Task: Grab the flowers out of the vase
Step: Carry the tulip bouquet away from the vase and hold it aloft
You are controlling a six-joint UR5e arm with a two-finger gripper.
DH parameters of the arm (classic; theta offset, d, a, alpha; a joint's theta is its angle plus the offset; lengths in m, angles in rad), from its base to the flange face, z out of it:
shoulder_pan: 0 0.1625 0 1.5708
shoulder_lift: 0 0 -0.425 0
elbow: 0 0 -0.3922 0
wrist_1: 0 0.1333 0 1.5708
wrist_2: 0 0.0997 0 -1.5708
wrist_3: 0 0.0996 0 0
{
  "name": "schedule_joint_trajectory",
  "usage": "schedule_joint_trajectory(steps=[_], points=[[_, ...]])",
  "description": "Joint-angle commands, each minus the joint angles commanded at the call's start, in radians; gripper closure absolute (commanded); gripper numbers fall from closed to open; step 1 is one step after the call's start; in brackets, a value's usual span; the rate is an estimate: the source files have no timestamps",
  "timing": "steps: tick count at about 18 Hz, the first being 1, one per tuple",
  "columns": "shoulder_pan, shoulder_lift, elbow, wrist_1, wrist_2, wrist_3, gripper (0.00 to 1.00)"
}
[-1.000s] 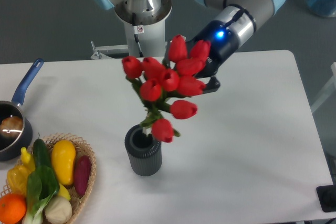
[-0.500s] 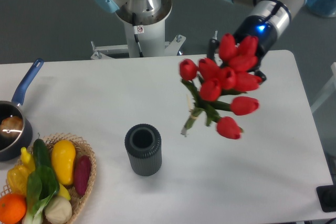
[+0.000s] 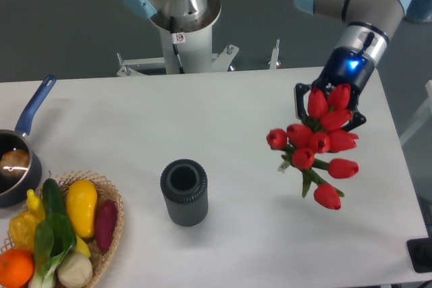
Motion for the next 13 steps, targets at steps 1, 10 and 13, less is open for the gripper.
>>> schedule_joint_trajectory(steps=[1, 10, 13], points=[[0.0, -0.003, 0.009, -0.002, 0.054, 0.0, 0.88], [-0.009, -0.049, 0.037, -0.002, 0.281, 0.07, 0.93], [-0.058, -0.101, 0.135, -0.028, 0.486, 0.086, 0.95]])
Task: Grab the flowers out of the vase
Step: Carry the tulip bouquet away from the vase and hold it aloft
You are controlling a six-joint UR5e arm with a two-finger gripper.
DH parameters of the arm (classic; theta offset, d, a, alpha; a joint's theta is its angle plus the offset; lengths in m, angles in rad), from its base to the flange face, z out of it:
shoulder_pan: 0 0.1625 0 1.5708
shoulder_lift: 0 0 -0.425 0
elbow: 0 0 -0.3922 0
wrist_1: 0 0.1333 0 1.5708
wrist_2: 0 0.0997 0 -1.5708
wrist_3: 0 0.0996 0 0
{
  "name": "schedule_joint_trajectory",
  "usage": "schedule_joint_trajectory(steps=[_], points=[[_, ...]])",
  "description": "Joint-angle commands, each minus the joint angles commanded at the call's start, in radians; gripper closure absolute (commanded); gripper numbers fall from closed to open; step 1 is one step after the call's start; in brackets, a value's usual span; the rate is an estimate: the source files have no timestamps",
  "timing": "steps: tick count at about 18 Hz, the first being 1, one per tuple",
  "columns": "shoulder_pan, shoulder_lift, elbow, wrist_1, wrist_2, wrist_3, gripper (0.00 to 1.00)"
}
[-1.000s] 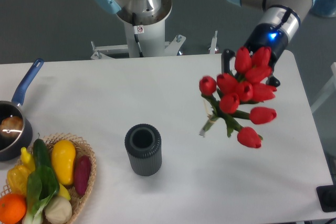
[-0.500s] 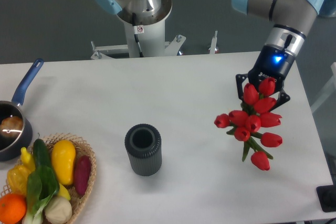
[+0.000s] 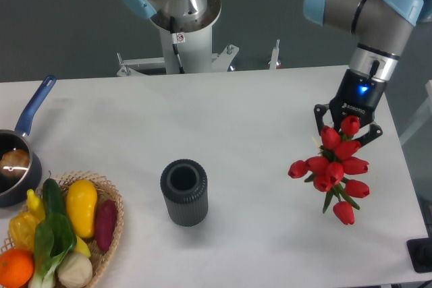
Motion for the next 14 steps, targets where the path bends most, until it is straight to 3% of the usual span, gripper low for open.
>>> schedule_joint_trajectory(steps=[3, 14], points=[[-0.068, -0.031, 0.06, -0.028, 0.161, 0.006, 0.94], [-0.115, -0.098, 0.106, -0.031, 0.297, 0.006, 0.94]])
